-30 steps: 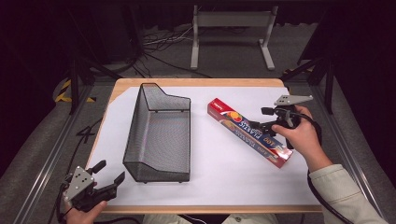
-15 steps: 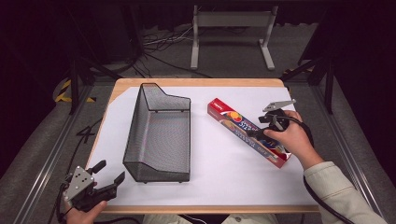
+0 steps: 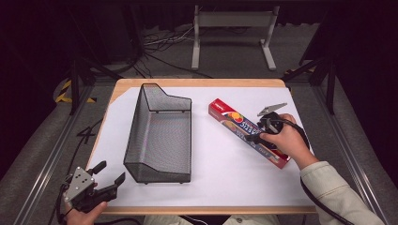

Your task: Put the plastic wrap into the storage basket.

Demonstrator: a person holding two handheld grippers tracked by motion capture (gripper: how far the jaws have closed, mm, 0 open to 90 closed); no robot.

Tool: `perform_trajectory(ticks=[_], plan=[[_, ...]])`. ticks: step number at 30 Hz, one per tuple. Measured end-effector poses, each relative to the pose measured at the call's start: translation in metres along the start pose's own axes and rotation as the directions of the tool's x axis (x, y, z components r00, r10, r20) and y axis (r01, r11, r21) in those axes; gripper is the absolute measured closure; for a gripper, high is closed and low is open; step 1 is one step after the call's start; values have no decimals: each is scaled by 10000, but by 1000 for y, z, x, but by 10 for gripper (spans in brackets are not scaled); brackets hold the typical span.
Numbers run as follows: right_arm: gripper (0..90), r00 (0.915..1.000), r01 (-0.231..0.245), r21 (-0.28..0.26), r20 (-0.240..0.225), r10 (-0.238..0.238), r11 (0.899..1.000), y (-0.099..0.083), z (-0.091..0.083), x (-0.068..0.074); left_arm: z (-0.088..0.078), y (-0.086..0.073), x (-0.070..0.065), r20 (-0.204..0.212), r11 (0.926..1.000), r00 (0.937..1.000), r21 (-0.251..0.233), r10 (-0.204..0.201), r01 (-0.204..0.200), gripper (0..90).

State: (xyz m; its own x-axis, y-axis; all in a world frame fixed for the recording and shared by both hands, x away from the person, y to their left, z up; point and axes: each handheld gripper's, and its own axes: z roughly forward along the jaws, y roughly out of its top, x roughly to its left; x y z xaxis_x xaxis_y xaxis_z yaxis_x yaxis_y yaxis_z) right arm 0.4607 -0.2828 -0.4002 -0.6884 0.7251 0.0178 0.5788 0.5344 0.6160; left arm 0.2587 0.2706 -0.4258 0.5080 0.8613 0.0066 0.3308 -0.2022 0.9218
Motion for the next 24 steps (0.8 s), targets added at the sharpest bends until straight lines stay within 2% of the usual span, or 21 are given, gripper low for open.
perform_trajectory(ticks=[5, 9, 13, 16, 19, 24], plan=[[180, 9999, 137, 667, -60, -134, 9977, 2, 6, 1, 0, 0, 0, -2, 10000, 10000, 11, -1, 1, 228], [237, 9999, -38, 1128, -104, 50, 9936, 4, 11, 0, 0, 0, 1, 3, 10000, 10000, 6, -14, 14, 229], [289, 10000, -19, 1465, -75, 30, 9892, 5, 14, 0, 0, 0, 1, 8, 10000, 10000, 2, -15, 15, 228], [337, 10000, -82, 1917, 34, 77, 9814, 5, 18, 0, 0, 0, 1, 11, 10000, 10000, -3, -14, 14, 228], [351, 9997, -242, 2054, 50, 237, 9784, 6, 20, 0, 0, 0, 1, 3, 10000, 10000, 1, -12, 12, 229], [383, 9998, -169, 2127, 120, 147, 9770, 7, 19, 0, 0, 0, 1, -1, 10000, 10000, -8, -21, 21, 229]])
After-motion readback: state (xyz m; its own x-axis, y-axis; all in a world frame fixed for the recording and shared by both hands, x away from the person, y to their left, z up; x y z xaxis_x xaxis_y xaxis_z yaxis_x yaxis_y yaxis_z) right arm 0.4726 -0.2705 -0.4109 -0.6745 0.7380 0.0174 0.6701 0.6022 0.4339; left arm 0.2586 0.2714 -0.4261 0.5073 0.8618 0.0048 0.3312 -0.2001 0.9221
